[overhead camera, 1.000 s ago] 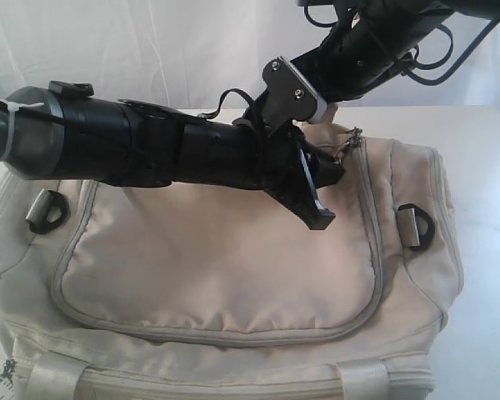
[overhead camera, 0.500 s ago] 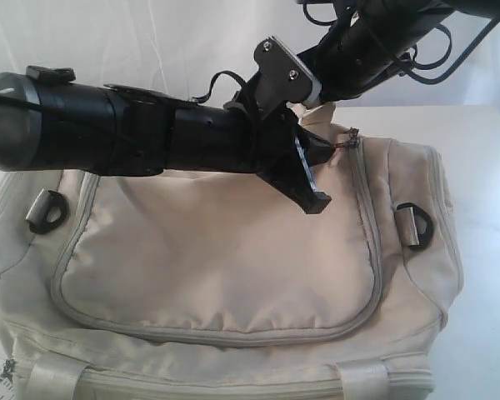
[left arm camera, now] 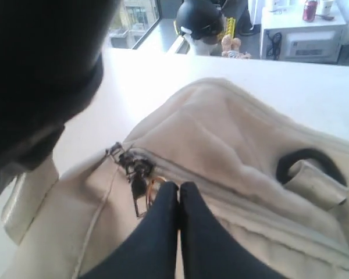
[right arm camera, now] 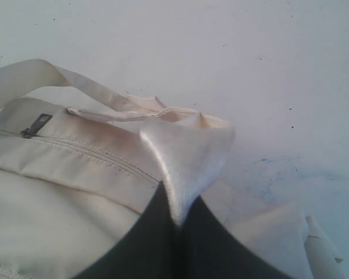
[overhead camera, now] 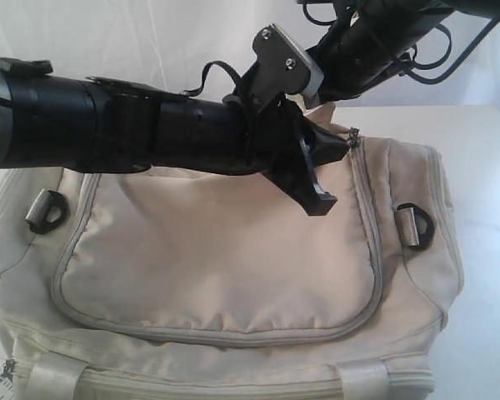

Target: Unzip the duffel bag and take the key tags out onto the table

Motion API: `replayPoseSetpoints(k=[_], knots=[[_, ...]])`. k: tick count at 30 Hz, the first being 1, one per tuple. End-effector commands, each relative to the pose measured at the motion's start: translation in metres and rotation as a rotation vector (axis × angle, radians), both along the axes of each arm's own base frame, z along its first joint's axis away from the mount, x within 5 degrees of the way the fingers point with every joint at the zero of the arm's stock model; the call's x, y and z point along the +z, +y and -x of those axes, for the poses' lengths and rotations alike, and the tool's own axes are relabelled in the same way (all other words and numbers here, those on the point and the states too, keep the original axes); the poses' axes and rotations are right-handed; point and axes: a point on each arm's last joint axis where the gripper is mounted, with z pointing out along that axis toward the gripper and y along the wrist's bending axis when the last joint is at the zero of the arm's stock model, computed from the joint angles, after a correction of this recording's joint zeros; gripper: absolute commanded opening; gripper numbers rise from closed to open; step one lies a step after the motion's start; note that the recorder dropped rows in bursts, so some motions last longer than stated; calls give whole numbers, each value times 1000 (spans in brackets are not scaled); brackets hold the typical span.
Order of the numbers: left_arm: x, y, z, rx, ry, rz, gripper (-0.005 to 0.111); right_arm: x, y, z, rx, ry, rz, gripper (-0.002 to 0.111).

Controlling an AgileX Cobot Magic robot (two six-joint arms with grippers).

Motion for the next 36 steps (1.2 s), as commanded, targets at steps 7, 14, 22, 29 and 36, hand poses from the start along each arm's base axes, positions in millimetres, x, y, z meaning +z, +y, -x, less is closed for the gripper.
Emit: replayPoseSetpoints(k=[7, 14, 22, 29, 36], knots=[[27, -12, 37, -89, 47, 28, 0, 15, -1, 4, -2, -49, -10, 0], [14, -12, 48, -159, 160, -90, 0, 15, -1, 3, -2, -51, -11, 0], [7, -12, 67, -314, 326, -149, 0, 15, -2, 3, -3, -55, -10, 0], [1, -6, 85, -422, 505, -230, 0, 15, -3, 3, 0, -61, 11, 0], [-3, 0, 98, -490, 656, -309, 0, 15, -3, 3, 0, -65, 19, 0]])
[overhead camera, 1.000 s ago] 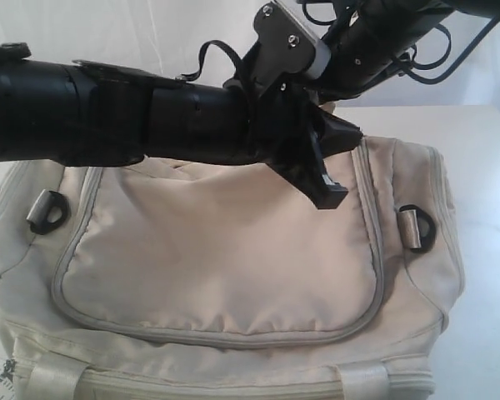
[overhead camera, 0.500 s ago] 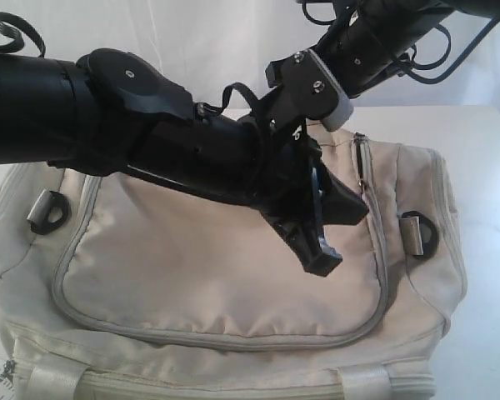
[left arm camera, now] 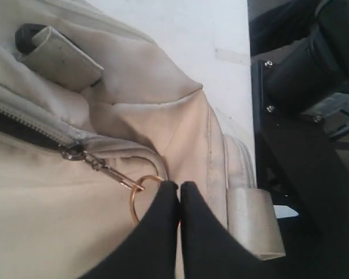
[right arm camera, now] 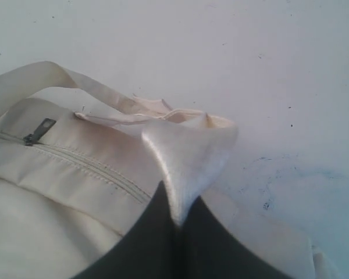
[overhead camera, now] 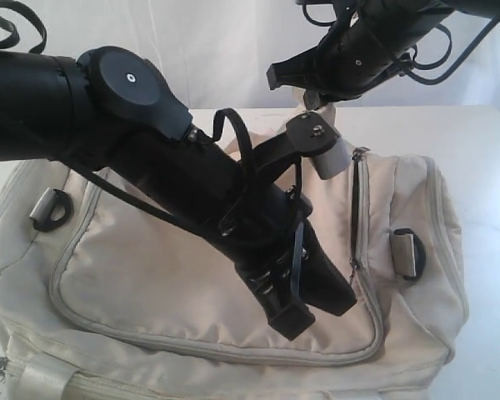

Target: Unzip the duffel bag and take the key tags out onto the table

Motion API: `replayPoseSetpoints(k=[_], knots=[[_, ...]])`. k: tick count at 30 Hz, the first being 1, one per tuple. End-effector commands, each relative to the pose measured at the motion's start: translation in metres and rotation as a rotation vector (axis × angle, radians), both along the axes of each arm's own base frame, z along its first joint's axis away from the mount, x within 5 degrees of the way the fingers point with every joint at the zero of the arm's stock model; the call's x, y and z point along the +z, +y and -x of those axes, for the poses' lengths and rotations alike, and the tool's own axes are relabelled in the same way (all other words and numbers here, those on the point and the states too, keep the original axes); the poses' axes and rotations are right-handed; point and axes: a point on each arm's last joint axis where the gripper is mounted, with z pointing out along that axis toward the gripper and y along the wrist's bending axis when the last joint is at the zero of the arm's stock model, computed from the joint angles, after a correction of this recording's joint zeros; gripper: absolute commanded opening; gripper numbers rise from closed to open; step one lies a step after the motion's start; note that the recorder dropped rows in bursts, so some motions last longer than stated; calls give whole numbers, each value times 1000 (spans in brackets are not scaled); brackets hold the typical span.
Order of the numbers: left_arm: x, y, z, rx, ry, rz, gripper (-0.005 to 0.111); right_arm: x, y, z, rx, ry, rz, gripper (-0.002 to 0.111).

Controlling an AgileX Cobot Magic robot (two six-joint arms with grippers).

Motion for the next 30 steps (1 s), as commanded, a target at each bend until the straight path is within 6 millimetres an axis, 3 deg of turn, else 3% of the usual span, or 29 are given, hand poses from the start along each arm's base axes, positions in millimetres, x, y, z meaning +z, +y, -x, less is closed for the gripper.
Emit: replayPoseSetpoints(k=[1, 14, 21, 24, 28, 30], knots=[[0, 5, 20, -126, 130, -52, 0, 16, -2, 2, -1, -67, 4, 0], [24, 5, 16, -14, 38, 54, 0, 15, -3, 3, 0, -57, 7, 0], [25, 6, 16, -7, 30, 58, 0, 13, -3, 4, 2, -37, 14, 1], [25, 5, 14, 10, 17, 62, 0, 12, -3, 6, 4, -11, 23, 14], [25, 5, 14, 15, 13, 63, 0, 15, -7, 10, 10, 3, 66, 60], [25, 5, 14, 15, 13, 63, 0, 23, -10, 15, 11, -15, 87, 75]])
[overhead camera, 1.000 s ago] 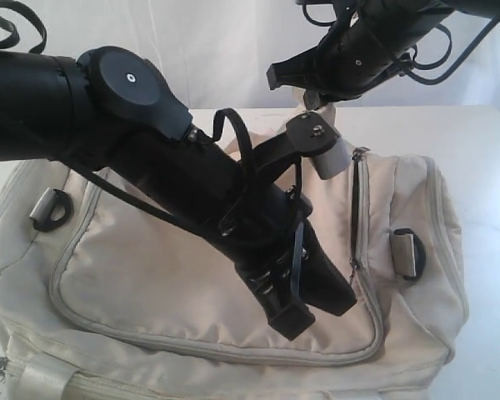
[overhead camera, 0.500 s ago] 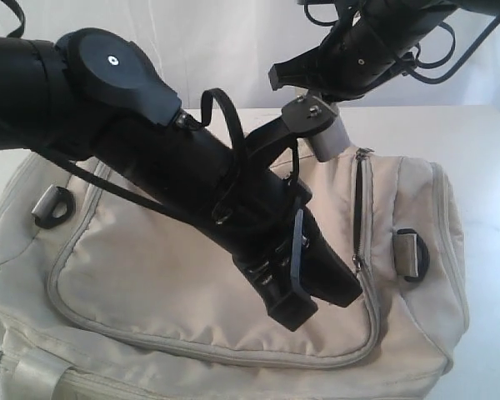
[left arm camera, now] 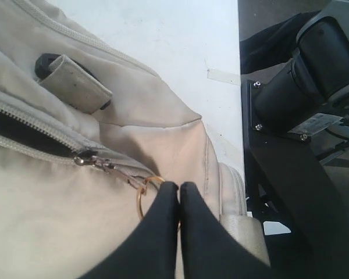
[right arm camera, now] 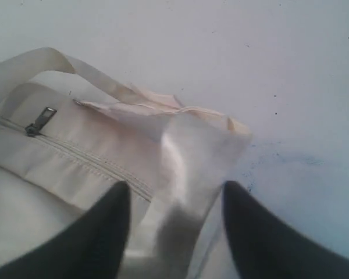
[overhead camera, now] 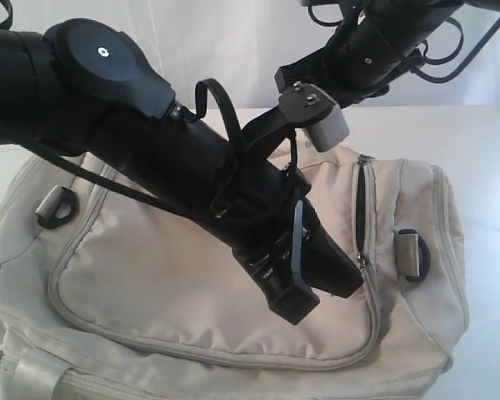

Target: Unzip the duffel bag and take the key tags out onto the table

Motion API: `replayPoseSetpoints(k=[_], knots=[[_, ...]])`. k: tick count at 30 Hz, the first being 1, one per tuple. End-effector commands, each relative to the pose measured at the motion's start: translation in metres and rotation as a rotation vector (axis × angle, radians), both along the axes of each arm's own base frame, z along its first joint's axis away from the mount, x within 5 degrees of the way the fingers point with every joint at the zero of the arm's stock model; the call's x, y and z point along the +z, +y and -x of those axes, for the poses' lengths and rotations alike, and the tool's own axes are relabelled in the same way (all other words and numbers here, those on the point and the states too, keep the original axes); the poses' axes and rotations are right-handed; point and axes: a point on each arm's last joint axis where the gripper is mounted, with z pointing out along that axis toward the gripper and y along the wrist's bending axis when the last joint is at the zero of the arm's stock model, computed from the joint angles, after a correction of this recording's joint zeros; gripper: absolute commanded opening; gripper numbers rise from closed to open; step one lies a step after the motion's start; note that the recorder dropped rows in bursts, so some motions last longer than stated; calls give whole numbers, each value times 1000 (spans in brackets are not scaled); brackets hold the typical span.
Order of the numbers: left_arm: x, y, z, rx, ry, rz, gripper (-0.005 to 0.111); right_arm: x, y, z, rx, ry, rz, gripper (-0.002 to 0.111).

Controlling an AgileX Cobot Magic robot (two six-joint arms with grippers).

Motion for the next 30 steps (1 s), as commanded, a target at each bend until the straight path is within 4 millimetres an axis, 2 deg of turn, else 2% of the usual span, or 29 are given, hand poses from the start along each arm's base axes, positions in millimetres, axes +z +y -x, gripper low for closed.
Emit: replayPoseSetpoints(k=[1, 6, 9, 11, 15, 19, 26, 30], knots=[[4, 0, 7, -16, 33, 18, 0, 24, -7, 11, 4, -54, 46, 78], [4, -1, 6, -9, 28, 19, 0, 56, -16, 40, -4, -37, 77, 77], [4, -1, 4, 7, 13, 21, 0, 63, -22, 66, -9, 101, 98, 77], [4, -1, 3, 17, 5, 23, 0, 62, -24, 73, -11, 155, 104, 77], [4, -1, 2, 31, -5, 27, 0, 54, -23, 84, -10, 198, 67, 77], [4, -1, 2, 31, -5, 27, 0, 42, -21, 87, -4, 248, 47, 77], [4, -1, 2, 31, -5, 27, 0, 9, -21, 95, -3, 363, 61, 77], [4, -1, 2, 31, -5, 27, 0, 0, -20, 98, -1, 403, 47, 73]])
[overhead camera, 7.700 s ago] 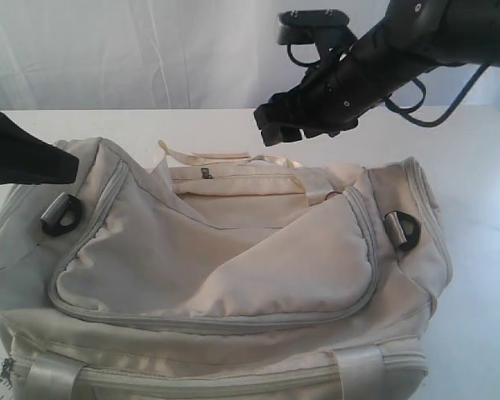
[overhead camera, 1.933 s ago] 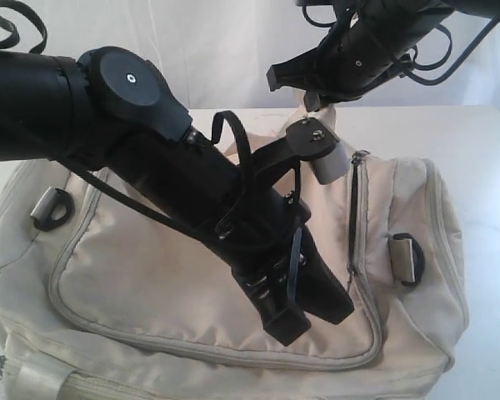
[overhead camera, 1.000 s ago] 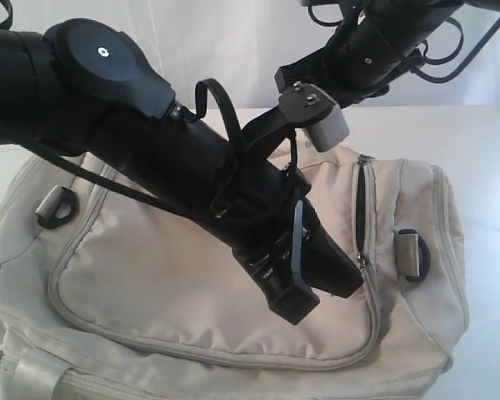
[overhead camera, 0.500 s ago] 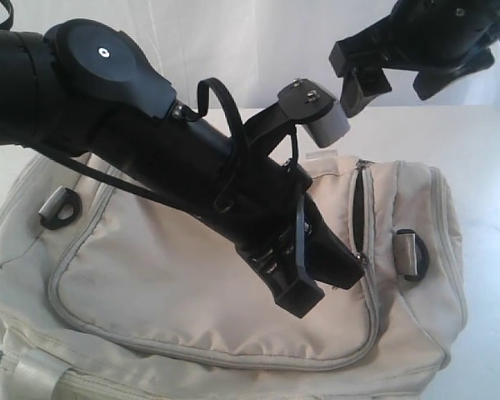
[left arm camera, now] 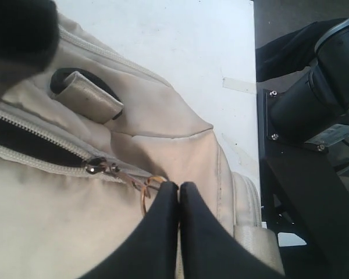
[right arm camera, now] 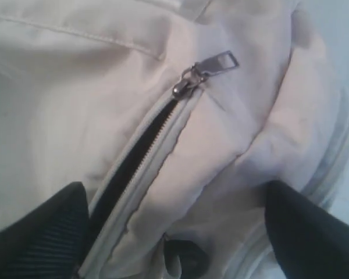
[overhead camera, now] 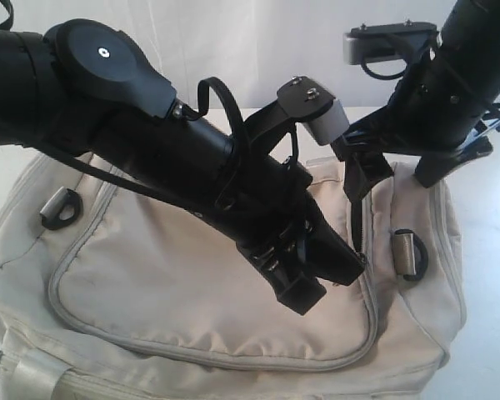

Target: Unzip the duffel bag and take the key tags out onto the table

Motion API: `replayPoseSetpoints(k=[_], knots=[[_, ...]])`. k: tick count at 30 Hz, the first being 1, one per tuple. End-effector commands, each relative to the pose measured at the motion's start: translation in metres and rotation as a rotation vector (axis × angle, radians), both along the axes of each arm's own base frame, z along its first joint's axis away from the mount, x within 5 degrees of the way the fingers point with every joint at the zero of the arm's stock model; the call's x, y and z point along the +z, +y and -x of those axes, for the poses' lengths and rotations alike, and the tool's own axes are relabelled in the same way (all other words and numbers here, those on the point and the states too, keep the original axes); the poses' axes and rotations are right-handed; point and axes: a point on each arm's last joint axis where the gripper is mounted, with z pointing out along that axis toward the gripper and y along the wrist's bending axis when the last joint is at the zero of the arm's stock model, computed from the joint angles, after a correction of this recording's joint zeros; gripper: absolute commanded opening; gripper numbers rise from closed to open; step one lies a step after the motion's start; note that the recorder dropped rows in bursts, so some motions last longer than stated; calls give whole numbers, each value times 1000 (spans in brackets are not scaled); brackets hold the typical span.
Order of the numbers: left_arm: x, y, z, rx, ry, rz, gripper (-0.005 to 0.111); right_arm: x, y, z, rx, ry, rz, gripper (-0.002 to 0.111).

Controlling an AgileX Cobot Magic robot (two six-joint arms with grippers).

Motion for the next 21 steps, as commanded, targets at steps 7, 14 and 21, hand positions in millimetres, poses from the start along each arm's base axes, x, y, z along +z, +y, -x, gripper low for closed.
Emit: replayPoseSetpoints(k=[7, 14, 21], knots=[[4, 0, 6, -14, 27, 18, 0, -23, 2, -1, -13, 41, -18, 49], [4, 0, 6, -14, 27, 18, 0, -46, 5, -14, -14, 52, -16, 39], [4, 0, 8, -26, 35, 15, 0, -44, 3, -26, -17, -76, 7, 0]])
